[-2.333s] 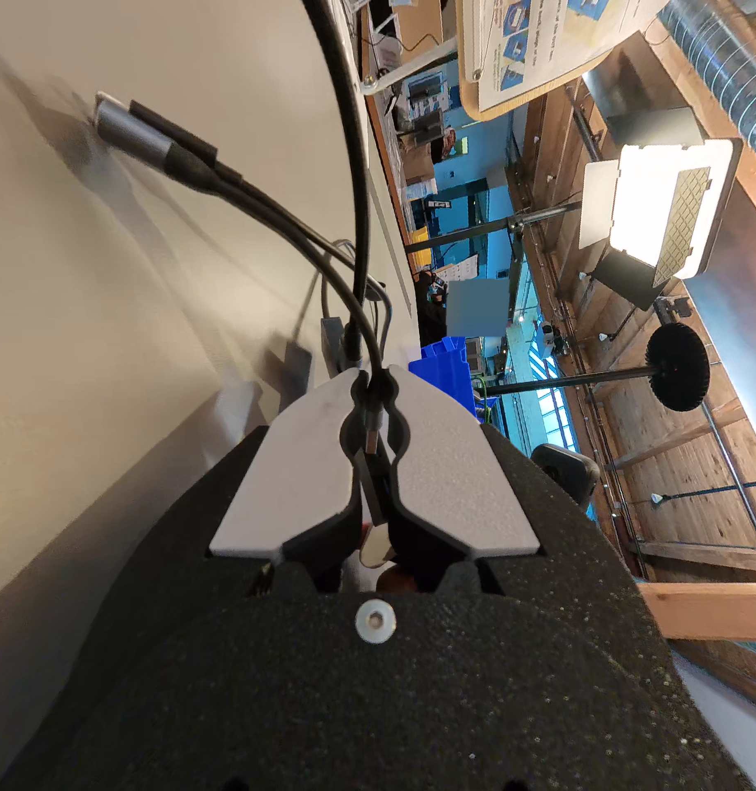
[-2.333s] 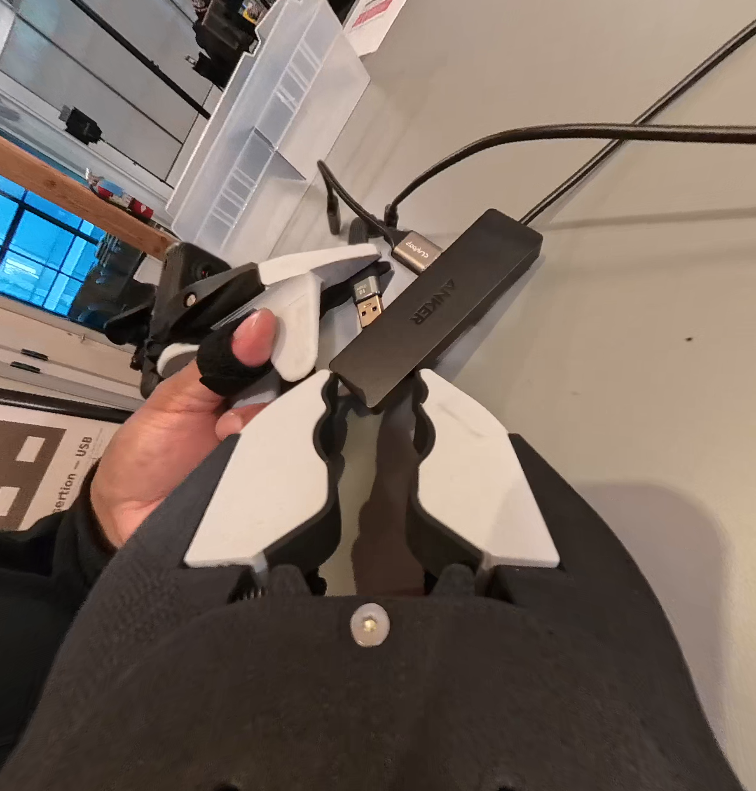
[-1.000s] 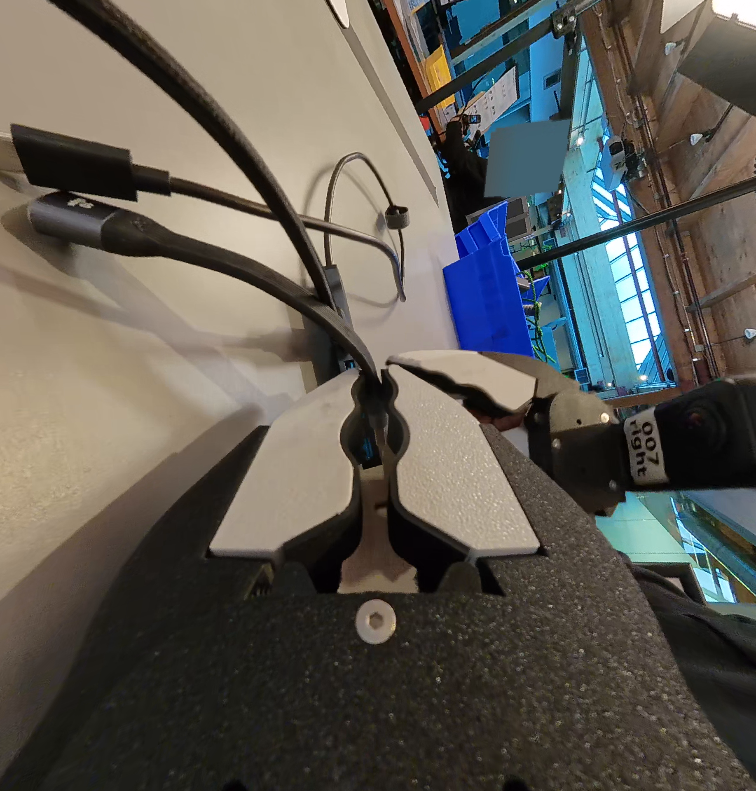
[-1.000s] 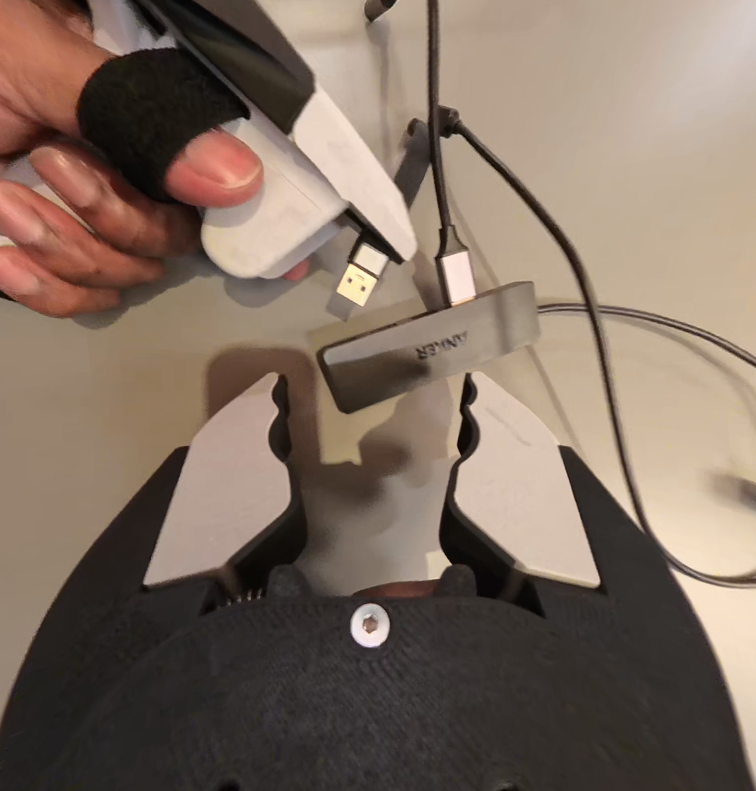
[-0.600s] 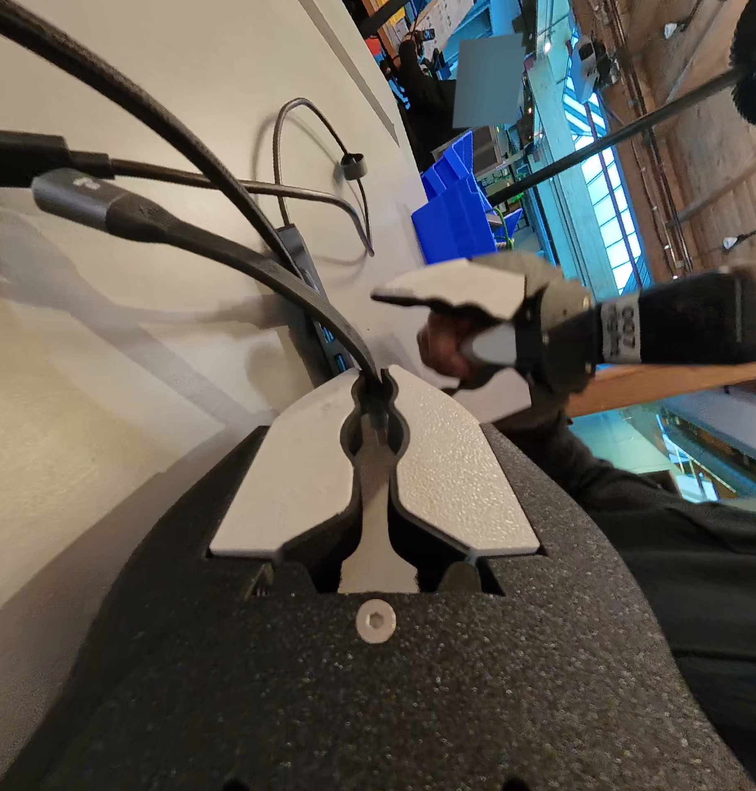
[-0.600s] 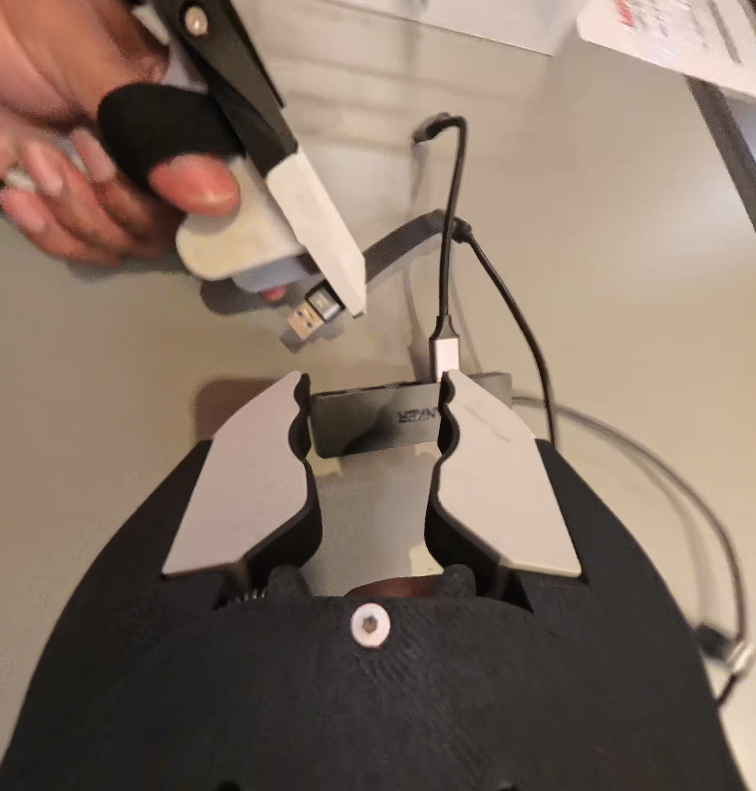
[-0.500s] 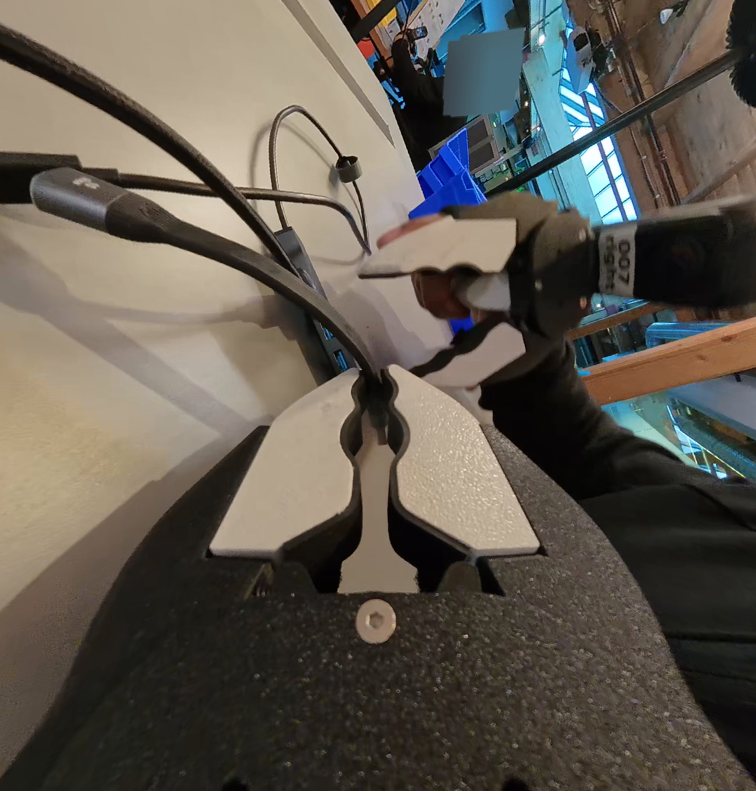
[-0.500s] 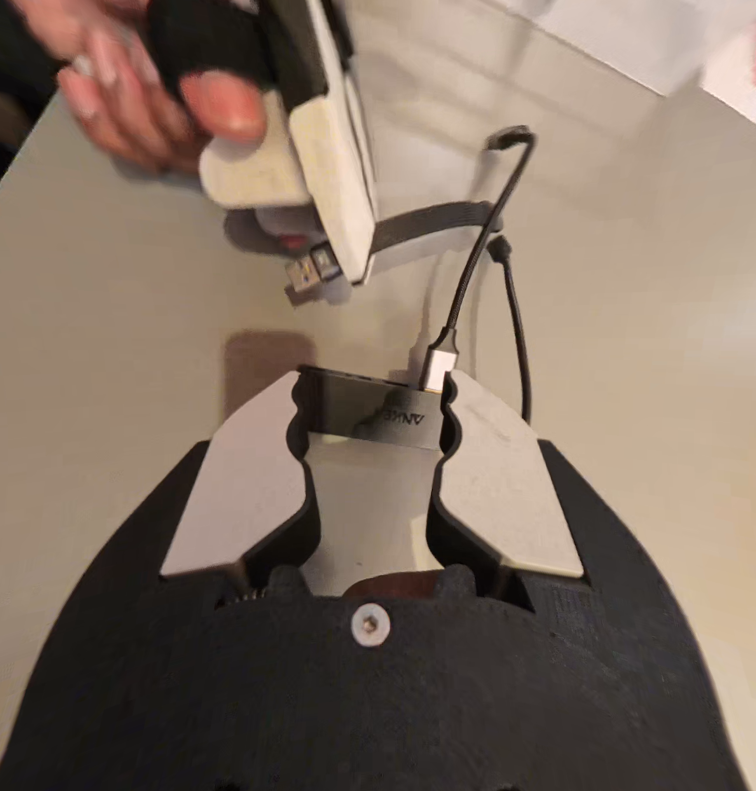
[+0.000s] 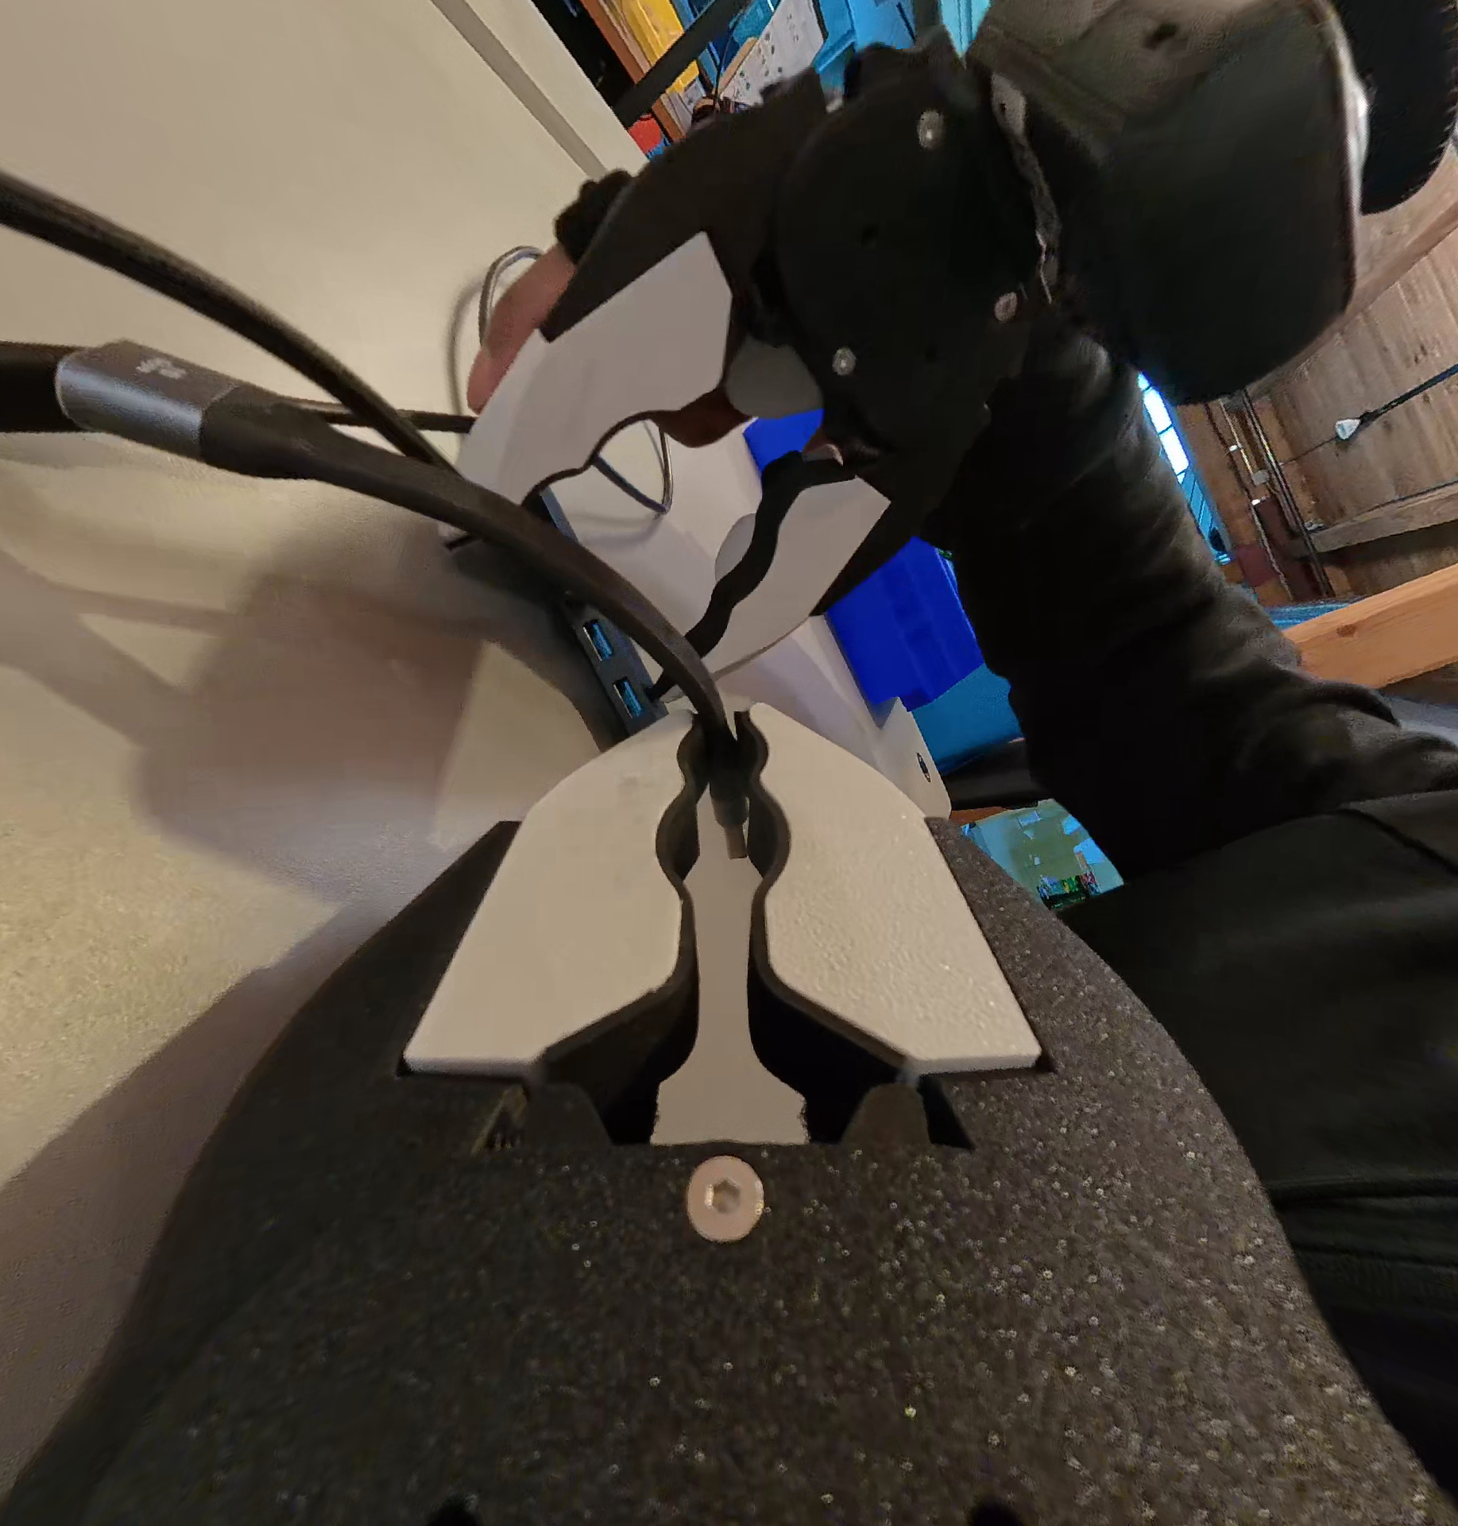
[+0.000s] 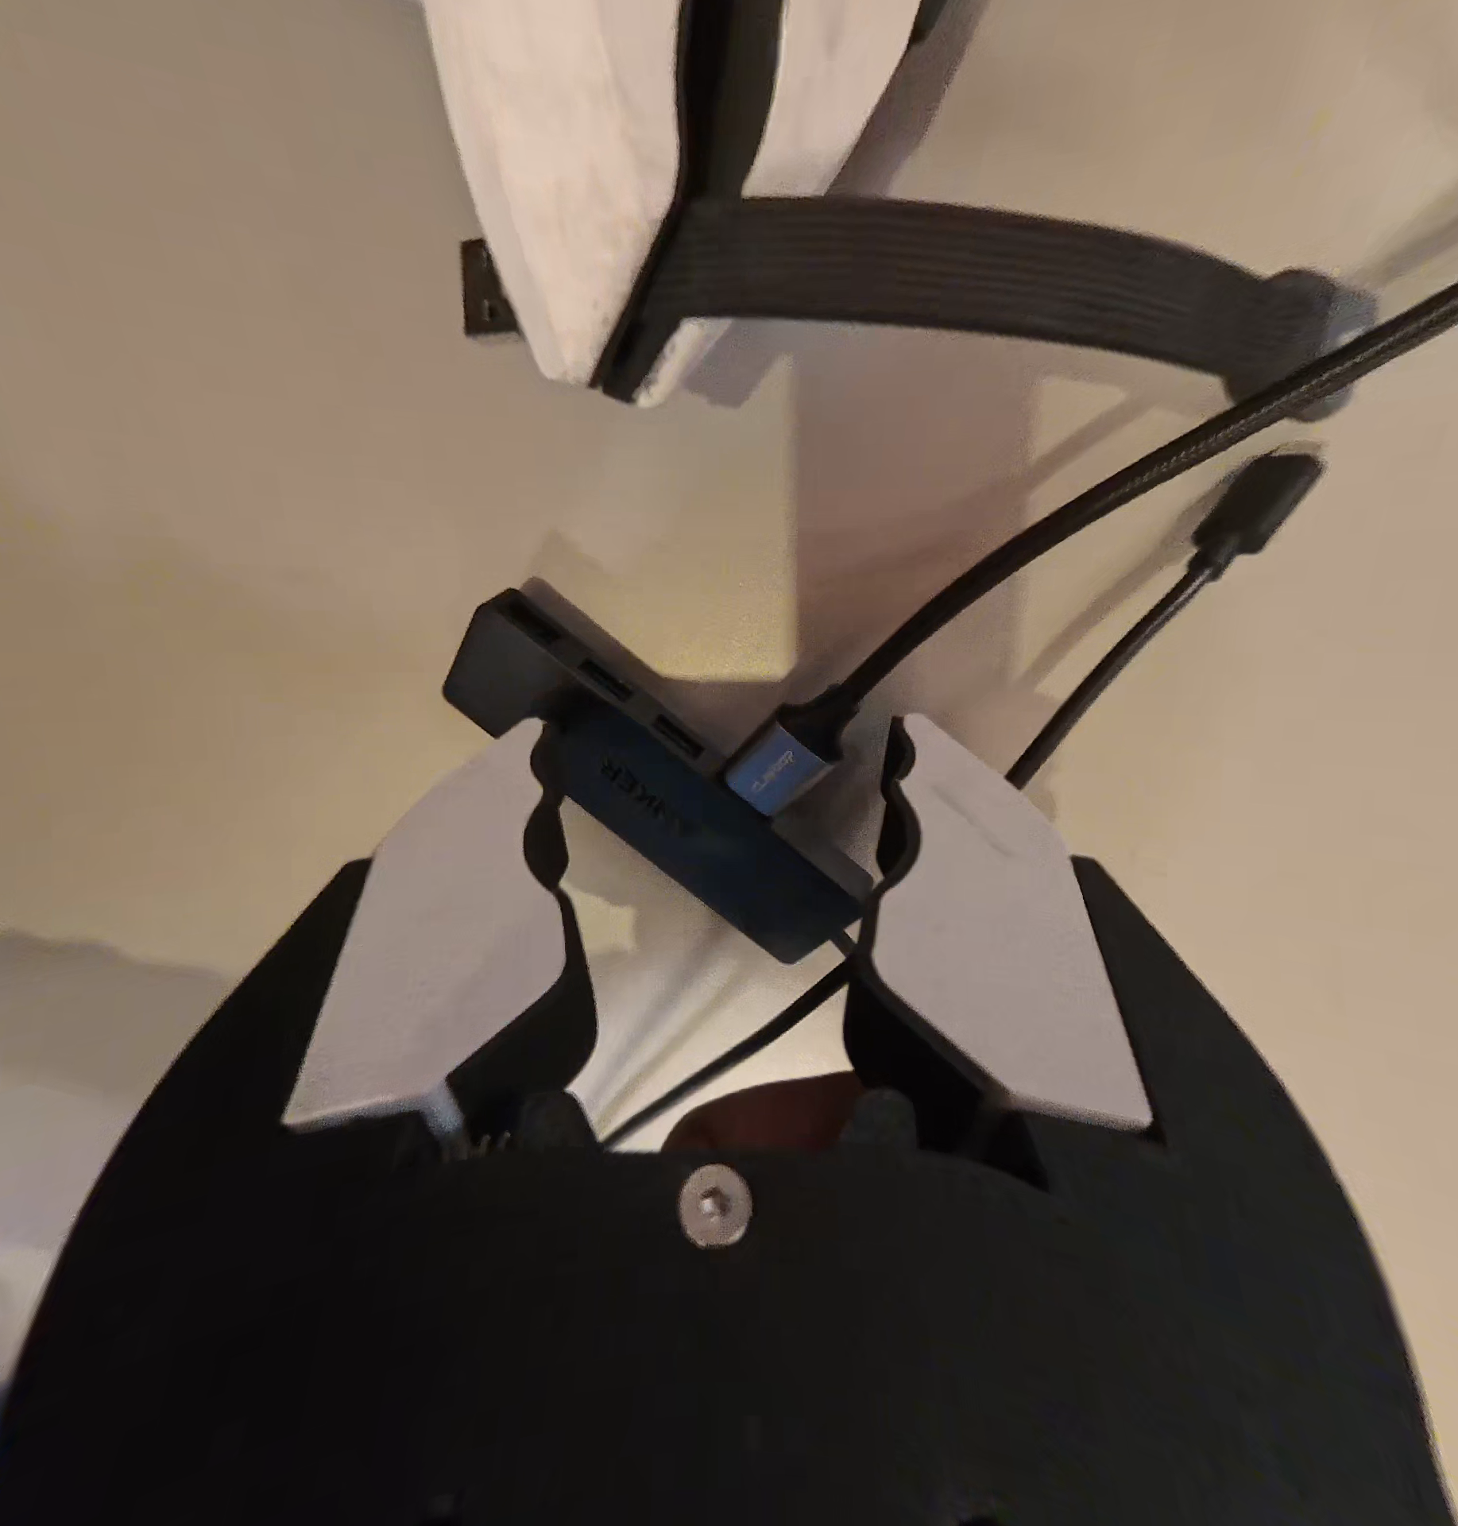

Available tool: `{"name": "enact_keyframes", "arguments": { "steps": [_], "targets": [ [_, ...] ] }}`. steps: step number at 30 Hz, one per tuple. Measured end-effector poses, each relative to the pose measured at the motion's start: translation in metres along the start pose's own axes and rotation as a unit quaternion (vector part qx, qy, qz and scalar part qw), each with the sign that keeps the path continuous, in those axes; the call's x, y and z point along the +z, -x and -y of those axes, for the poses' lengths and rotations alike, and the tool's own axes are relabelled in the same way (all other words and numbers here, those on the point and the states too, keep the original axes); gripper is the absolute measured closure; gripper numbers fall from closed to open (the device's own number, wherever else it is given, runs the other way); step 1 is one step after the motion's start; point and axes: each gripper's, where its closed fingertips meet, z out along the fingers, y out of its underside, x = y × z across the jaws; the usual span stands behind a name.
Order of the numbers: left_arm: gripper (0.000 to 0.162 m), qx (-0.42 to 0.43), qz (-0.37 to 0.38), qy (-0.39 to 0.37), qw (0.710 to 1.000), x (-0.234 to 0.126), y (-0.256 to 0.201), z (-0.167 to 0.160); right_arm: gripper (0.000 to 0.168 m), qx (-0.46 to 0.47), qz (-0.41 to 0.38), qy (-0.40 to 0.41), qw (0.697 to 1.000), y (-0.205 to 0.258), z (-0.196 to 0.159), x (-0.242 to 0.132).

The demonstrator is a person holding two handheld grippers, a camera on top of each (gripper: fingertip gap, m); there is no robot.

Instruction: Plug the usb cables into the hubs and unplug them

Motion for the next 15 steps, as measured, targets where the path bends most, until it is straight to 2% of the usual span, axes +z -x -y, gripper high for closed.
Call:
{"name": "enact_keyframes", "arguments": {
  "steps": [4,9,15],
  "targets": [
    [0.156,0.003,0.002,-0.001,1.0,-0.001,0.002,0.003,0.1,-0.013,0.022,0.038,0.999,0.0,-0.008,-0.001],
    [0.156,0.006,0.008,-0.008,1.0,0.0,0.005,0.008,0.111,0.014,0.007,0.014,1.0,0.006,-0.009,-0.005],
    [0.156,0.019,0.02,-0.009,1.0,0.01,0.008,0.014,0.129,0.076,-0.132,-0.088,0.984,-0.004,-0.009,-0.029]
  ]
}}
